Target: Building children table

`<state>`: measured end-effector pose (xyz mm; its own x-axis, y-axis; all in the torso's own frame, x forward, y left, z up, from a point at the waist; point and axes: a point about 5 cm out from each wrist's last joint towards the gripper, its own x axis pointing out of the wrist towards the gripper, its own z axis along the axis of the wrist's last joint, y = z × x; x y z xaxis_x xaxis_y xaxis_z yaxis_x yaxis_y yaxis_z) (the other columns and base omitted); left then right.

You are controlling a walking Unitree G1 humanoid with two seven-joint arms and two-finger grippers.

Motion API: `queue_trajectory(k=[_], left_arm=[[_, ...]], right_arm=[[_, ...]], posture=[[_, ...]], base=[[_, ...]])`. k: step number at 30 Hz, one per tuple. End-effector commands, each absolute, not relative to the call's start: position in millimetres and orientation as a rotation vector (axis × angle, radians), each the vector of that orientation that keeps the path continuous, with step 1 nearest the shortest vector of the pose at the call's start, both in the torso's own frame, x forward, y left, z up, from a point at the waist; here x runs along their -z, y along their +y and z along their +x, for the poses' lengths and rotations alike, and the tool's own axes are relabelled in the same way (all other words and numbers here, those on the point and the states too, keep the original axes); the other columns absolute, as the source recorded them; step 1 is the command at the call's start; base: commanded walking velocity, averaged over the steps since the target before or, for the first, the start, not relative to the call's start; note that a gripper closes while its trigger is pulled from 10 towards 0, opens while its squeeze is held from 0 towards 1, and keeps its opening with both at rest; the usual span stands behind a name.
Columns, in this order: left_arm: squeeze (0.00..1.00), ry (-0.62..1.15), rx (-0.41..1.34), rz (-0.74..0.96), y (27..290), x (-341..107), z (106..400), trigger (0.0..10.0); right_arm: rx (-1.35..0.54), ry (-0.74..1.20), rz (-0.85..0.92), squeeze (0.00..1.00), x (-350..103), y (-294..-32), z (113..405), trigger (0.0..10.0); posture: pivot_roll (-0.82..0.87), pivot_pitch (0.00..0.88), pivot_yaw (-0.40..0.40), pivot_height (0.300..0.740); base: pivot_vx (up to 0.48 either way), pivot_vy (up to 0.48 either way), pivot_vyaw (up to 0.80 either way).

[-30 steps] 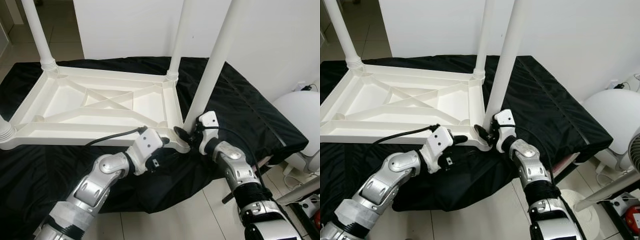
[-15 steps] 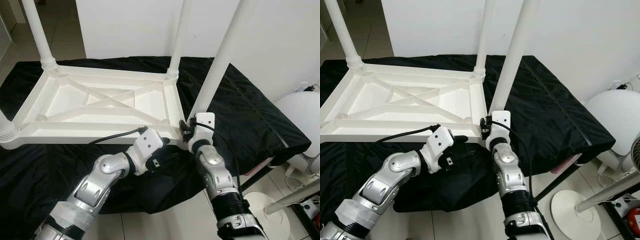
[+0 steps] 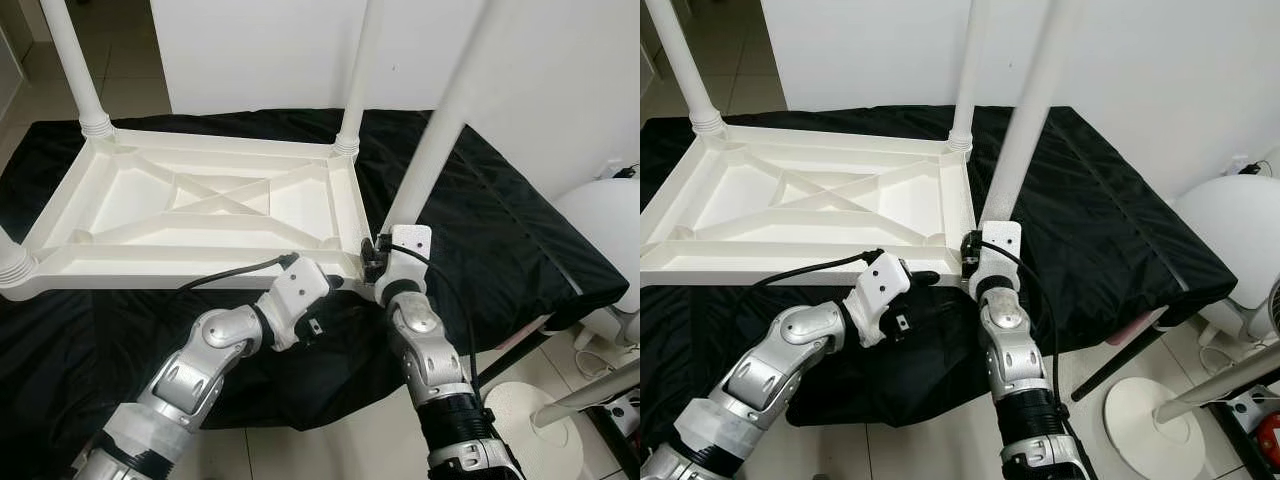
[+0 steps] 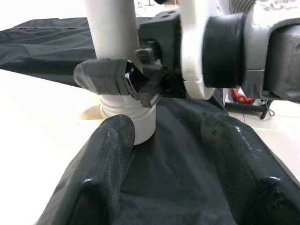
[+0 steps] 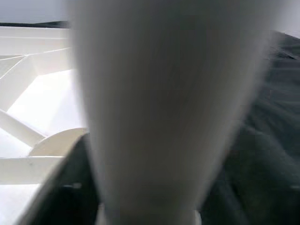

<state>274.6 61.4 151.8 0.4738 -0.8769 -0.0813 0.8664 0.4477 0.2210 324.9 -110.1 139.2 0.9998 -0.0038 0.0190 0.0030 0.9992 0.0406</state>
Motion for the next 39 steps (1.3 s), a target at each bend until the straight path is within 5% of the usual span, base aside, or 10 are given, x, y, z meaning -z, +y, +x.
queue_trajectory(k=[1,5,6,15,34,35,36,37,39], left_arm=[[0.00,-0.049,1.116,0.232,60.8,-155.5,273.2,10.0],[0.00,-0.048,1.114,0.233,61.9,-155.3,273.0,10.0],[0.00,-0.045,1.112,0.235,62.6,-154.4,273.0,10.0],[0.00,-0.040,1.126,0.250,60.1,-151.6,274.9,10.0],[0.00,-0.053,1.133,0.278,58.4,-153.7,278.6,10.0],[0.00,-0.054,1.131,0.280,58.6,-154.0,278.8,10.0],[0.00,-0.054,1.131,0.280,58.6,-154.0,278.8,10.0],[0.00,-0.055,1.130,0.281,58.9,-154.2,278.8,10.0],[0.00,-0.056,1.127,0.283,59.6,-154.5,278.9,10.0]], right_arm=[[-0.059,-0.025,0.072,1.00,-139.2,-119.0,319.4,10.0],[-0.104,-0.040,0.042,1.00,-141.6,-124.6,316.0,10.0],[-0.150,-0.041,0.041,0.00,-141.9,-129.9,315.1,10.0],[-0.485,-0.056,-0.137,0.00,-143.0,-153.0,320.6,10.0],[-0.708,0.009,-0.264,0.00,-138.8,-144.0,346.4,10.0],[-0.717,0.020,-0.271,0.00,-135.0,-142.3,346.5,3.0],[-0.717,0.020,-0.271,0.00,-135.0,-142.3,346.5,3.0],[-0.729,0.029,-0.269,0.00,-132.0,-141.3,346.7,0.0],[-0.736,0.037,-0.272,0.00,-129.1,-141.1,346.4,0.0]], posture=[[-0.02,0.030,-0.077,0.740],[-0.02,0.030,-0.077,0.740],[-0.02,0.026,-0.080,0.740],[-0.03,0.011,-0.071,0.740],[-0.02,0.000,-0.069,0.740],[-0.01,0.000,-0.073,0.740],[-0.01,0.000,-0.073,0.740],[-0.01,0.000,-0.073,0.740],[-0.01,0.000,-0.074,0.740]], base=[[0.000,0.000,0.00],[0.000,0.000,0.00],[0.000,0.000,0.00],[0.000,0.000,0.00],[0.000,0.000,0.00],[0.000,0.000,0.00],[0.000,0.000,0.00],[0.000,0.000,0.00],[0.000,0.000,0.00]])
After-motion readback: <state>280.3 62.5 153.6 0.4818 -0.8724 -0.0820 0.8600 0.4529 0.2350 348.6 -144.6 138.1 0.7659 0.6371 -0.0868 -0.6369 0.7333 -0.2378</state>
